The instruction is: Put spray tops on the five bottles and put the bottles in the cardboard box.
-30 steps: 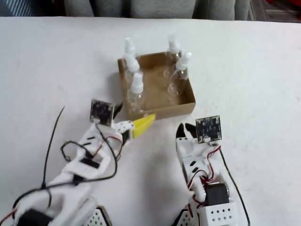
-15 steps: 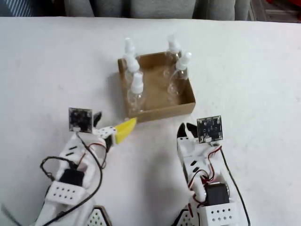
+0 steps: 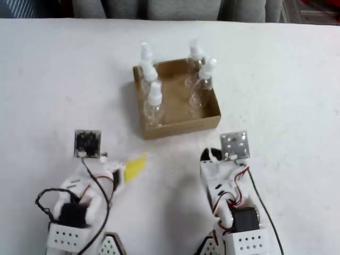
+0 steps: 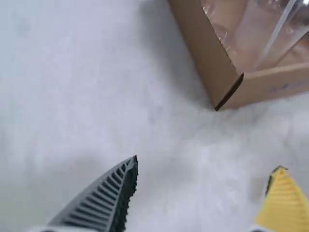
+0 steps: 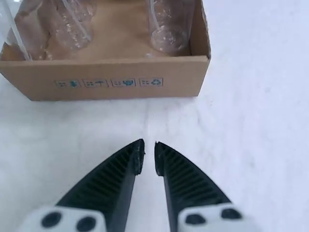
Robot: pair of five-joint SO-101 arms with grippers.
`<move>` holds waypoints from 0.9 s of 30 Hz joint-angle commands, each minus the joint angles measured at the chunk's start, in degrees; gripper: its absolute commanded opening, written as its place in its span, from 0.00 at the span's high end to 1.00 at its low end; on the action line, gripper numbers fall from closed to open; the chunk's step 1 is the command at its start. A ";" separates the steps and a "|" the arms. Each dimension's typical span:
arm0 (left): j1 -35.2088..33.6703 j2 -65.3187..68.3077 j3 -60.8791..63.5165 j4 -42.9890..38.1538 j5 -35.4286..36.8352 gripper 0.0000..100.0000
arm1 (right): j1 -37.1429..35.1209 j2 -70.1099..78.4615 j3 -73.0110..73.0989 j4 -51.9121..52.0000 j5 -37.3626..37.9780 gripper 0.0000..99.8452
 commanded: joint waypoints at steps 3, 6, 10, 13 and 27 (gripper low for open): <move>-2.95 -2.95 -0.26 4.04 0.09 0.61 | 0.22 -0.22 0.53 8.48 0.62 0.98; -3.03 -2.33 -0.26 4.13 0.09 0.64 | 0.22 -0.22 0.53 12.26 0.62 0.98; -3.30 -2.15 -0.26 3.87 -3.08 0.83 | 0.66 -0.22 0.53 16.84 0.62 0.98; -3.38 -2.15 -0.26 3.08 -8.26 0.99 | 0.48 -0.31 0.53 19.38 0.44 0.98; -8.40 -2.42 -0.26 8.00 -15.65 0.90 | 0.57 -0.31 0.53 19.30 0.53 0.98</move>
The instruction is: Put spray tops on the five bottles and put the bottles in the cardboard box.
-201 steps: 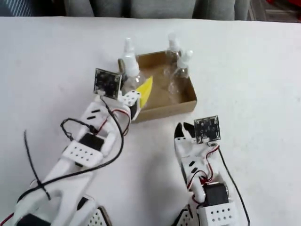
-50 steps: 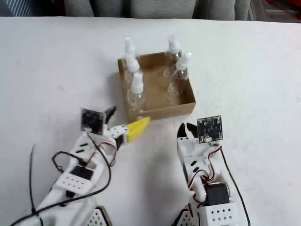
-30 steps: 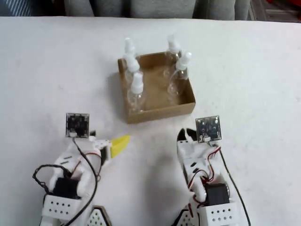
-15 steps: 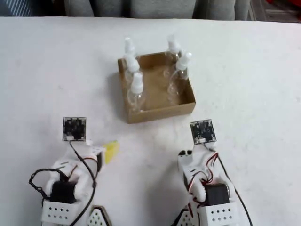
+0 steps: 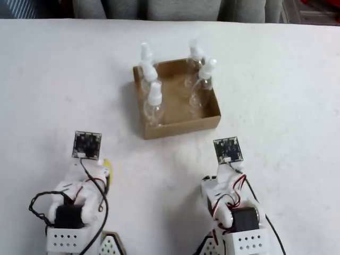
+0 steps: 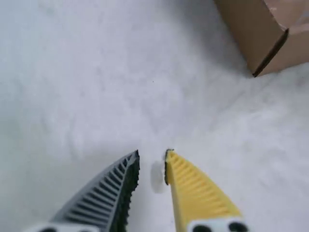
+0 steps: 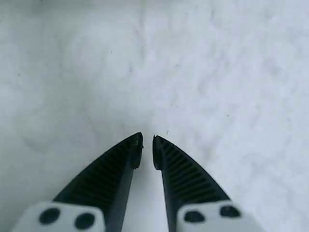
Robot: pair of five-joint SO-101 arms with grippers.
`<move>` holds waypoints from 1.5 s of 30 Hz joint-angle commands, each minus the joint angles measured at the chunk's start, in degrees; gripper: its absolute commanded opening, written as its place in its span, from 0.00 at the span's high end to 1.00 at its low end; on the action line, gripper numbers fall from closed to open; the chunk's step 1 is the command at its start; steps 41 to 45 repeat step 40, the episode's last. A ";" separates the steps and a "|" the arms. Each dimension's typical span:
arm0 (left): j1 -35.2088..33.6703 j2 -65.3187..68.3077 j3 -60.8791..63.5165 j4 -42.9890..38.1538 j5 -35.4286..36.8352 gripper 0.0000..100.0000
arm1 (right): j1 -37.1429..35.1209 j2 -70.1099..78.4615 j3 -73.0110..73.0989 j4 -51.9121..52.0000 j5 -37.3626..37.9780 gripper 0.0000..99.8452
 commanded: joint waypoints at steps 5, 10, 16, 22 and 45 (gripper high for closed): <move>2.68 -0.57 -0.18 6.59 -2.81 0.90 | 0.57 -0.31 0.53 0.31 0.53 0.98; 3.65 -0.57 -0.18 6.51 -2.81 0.90 | 0.57 -0.31 0.53 0.31 0.53 0.98; 3.56 -0.57 -0.18 6.95 -2.81 0.90 | 0.57 -0.31 0.53 0.31 0.53 0.98; 3.56 -0.57 -0.18 6.95 -2.81 0.90 | 0.57 -0.31 0.53 0.31 0.53 0.98; 3.47 -1.01 -0.26 6.95 -2.81 0.90 | 0.57 -0.31 0.53 0.31 0.53 0.98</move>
